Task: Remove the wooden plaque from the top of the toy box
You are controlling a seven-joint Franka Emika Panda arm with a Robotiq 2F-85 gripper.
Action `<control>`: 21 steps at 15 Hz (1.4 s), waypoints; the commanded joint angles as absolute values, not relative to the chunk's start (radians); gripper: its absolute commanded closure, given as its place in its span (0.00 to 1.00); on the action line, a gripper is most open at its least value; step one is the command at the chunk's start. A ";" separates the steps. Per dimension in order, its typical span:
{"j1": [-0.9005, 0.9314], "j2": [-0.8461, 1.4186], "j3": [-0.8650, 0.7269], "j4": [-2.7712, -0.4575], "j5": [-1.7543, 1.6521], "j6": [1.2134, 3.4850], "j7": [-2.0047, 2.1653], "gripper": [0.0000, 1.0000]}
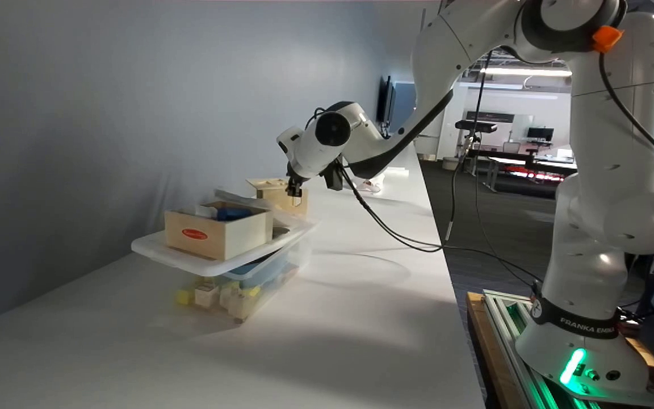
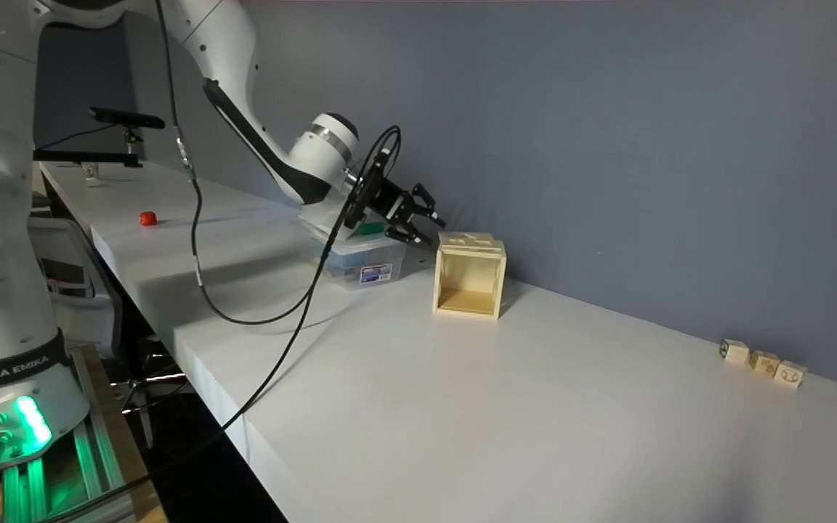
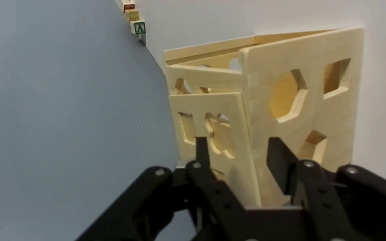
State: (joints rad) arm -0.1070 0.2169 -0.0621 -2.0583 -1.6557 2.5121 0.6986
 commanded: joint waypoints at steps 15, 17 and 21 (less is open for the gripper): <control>-0.062 0.417 -0.028 -1.816 -1.651 2.474 0.573 0.79; -0.064 0.434 -0.028 -1.799 -1.647 2.471 0.560 0.87; -0.051 0.421 -0.028 -1.799 -1.676 2.449 0.566 0.97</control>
